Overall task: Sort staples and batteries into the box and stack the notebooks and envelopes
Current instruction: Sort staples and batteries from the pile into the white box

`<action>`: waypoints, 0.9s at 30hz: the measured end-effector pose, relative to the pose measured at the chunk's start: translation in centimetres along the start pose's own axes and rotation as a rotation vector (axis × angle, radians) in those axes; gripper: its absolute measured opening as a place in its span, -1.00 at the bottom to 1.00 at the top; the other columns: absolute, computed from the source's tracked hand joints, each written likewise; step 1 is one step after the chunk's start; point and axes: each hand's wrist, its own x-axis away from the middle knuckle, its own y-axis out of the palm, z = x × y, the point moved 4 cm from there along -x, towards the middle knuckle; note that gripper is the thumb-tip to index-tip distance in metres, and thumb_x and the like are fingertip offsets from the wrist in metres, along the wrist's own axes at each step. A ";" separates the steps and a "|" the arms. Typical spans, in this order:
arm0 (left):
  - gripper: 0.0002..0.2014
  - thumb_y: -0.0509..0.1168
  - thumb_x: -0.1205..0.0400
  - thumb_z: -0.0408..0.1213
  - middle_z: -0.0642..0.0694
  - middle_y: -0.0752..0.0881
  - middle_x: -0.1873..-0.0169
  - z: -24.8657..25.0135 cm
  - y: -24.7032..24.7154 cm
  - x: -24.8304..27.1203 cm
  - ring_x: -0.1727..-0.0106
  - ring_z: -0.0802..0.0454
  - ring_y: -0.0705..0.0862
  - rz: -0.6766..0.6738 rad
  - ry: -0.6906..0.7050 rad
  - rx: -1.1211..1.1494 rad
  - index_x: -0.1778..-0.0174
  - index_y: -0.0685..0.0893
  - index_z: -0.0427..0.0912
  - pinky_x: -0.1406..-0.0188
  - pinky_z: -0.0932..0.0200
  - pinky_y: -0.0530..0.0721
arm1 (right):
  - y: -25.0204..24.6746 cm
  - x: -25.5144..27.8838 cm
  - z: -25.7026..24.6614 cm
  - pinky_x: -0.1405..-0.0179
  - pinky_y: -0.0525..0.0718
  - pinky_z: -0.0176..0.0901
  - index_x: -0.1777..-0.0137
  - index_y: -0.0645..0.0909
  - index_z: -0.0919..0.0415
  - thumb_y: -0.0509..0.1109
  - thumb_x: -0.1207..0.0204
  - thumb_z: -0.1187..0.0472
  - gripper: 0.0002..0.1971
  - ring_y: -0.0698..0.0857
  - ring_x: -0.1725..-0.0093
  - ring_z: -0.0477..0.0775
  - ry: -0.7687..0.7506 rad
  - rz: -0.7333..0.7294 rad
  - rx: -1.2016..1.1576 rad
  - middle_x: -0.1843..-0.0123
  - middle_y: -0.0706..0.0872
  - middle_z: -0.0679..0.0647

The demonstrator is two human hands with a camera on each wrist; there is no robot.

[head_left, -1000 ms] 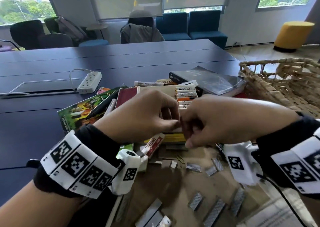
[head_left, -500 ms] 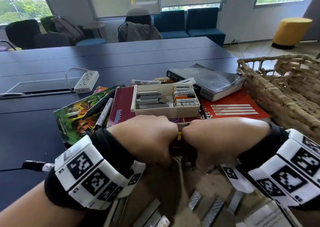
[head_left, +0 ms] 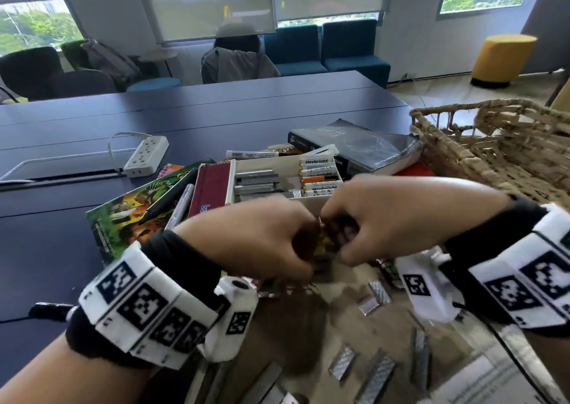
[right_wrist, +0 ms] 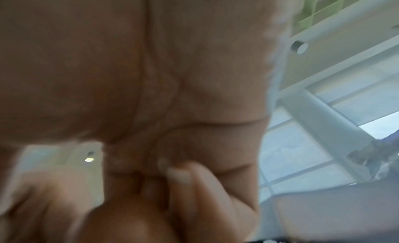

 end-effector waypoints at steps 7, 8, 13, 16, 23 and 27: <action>-0.90 0.54 -0.55 -0.18 0.06 0.71 0.49 -2.5 -5.1 0.7 0.51 0.21 0.55 0.659 0.006 0.246 0.21 0.77 -0.08 0.42 0.22 0.55 | -3.2 0.0 1.6 0.36 0.59 -0.23 0.25 0.74 0.05 0.60 -0.42 0.13 -0.90 0.61 0.41 -0.21 -0.068 0.514 -0.305 0.37 0.74 -0.04; -0.89 0.54 -0.55 -0.16 0.06 0.72 0.49 -3.1 -5.1 0.7 0.51 0.23 0.56 0.712 -0.012 0.272 0.20 0.77 -0.07 0.40 0.20 0.57 | -2.9 -0.3 1.6 0.35 0.59 -0.26 0.24 0.74 0.04 0.61 -0.43 0.13 -0.90 0.61 0.41 -0.22 -0.067 0.570 -0.335 0.37 0.75 -0.04; -0.88 0.57 -0.54 -0.10 0.12 0.74 0.49 -4.6 -4.0 0.1 0.51 0.30 0.59 0.784 -0.078 0.232 0.21 0.78 -0.01 0.42 0.39 0.50 | -1.6 -1.7 1.4 0.25 0.68 -0.01 0.22 0.74 0.05 0.62 -0.46 0.11 -0.88 0.64 0.36 -0.09 -0.067 0.703 -0.412 0.34 0.75 0.00; -0.93 0.56 -0.55 -0.12 0.19 0.74 0.50 -5.2 -3.7 -0.4 0.48 0.29 0.60 0.760 -0.102 0.212 0.19 0.81 0.03 0.41 0.41 0.48 | -1.8 -1.9 1.7 0.25 0.68 -0.04 0.20 0.75 0.05 0.63 -0.48 0.13 -0.89 0.65 0.37 -0.07 -0.049 0.747 -0.431 0.33 0.76 0.01; -0.82 0.55 -0.59 -0.13 0.16 0.76 0.46 -5.6 -3.5 -0.6 0.44 0.35 0.65 0.737 -0.106 0.191 -0.09 0.85 0.00 0.31 0.50 0.46 | -1.7 -2.3 2.1 0.32 0.63 -0.23 0.12 0.76 0.02 0.62 -0.52 0.09 -0.91 0.60 0.42 -0.22 -0.018 0.756 -0.377 0.36 0.74 -0.04; -0.77 0.53 -0.60 -0.14 0.13 0.75 0.44 -5.6 -3.5 -0.6 0.42 0.37 0.64 0.741 -0.118 0.190 -0.16 0.84 -0.01 0.32 0.53 0.43 | -1.6 -2.5 1.7 0.34 0.59 -0.28 0.10 0.77 0.02 0.60 -0.54 0.10 -0.93 0.59 0.43 -0.21 -0.026 0.753 -0.352 0.38 0.71 -0.10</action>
